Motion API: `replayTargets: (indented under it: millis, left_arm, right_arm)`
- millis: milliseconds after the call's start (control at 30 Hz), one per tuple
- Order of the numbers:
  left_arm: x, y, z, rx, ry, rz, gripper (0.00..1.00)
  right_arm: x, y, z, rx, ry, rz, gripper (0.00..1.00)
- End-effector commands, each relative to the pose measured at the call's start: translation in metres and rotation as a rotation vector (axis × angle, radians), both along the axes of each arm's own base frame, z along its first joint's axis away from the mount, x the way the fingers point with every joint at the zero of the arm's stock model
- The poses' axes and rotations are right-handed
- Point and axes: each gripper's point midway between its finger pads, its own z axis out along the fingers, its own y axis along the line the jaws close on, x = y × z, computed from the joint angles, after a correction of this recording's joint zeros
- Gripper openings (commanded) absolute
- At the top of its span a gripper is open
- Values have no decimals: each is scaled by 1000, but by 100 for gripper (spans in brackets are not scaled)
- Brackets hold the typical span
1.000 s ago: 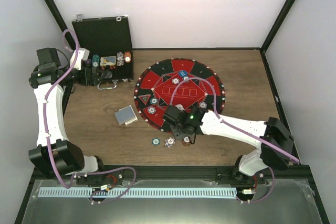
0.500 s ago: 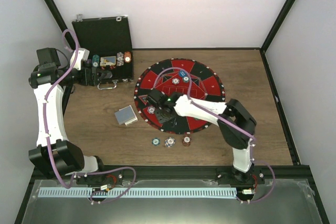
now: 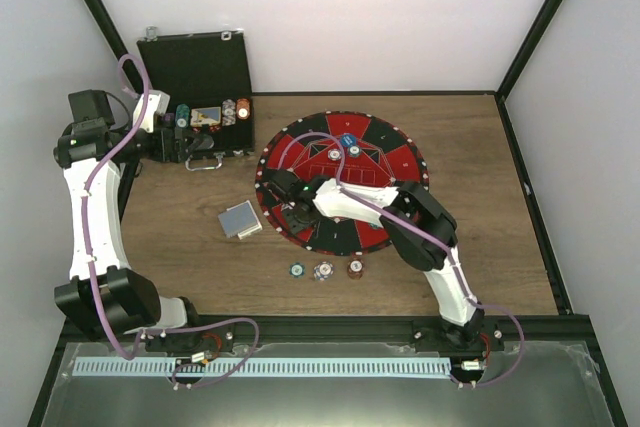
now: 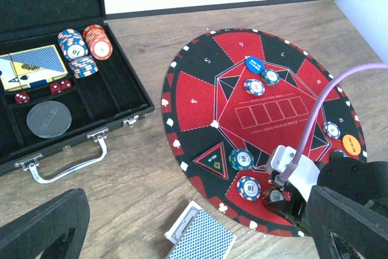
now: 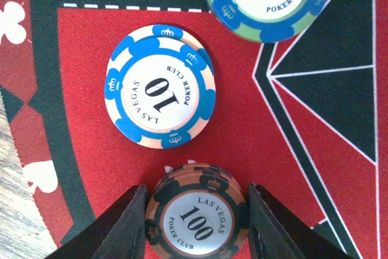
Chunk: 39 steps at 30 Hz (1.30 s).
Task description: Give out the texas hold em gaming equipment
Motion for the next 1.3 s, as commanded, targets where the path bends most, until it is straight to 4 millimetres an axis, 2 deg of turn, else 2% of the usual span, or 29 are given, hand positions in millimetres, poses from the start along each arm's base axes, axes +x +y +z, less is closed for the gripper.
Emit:
replayTargets:
  millis: [0, 33, 133, 300, 400, 500, 667, 833, 1033, 1267]
  left_arm:
    - [-2, -2, 10, 1, -28, -14, 100]
    - [-2, -2, 10, 0, -28, -14, 100]
    - [-2, -3, 10, -8, -25, -18, 100]
    - [-2, -3, 10, -12, -24, -19, 100]
    - [-2, -3, 10, -14, -24, -19, 100]
    - [-3, -4, 12, -11, -28, -20, 100]
    - [-4, -5, 13, -15, -33, -26, 100]
    - [-2, -5, 11, -23, -25, -27, 100]
    - [-2, -6, 12, -28, -28, -27, 100]
    - [-2, -5, 12, -22, -29, -23, 100]
  right_arm:
    - [5, 7, 0, 19, 1, 12, 37]
    - [5, 6, 1, 16, -3, 12, 43]
    - [7, 1, 14, 5, -28, 5, 49]
    - [8, -11, 51, 6, -78, -21, 64]
    - [0, -24, 71, 27, -86, -40, 71]
    - [-20, -45, 86, 52, -69, -62, 78]
    - [-63, -94, 70, 25, 11, -108, 88]
    - [-90, -122, 62, 32, 49, -150, 90]
    - [-110, -133, 47, 27, 87, -159, 90]
    - [-128, -127, 34, 17, 111, -127, 79]
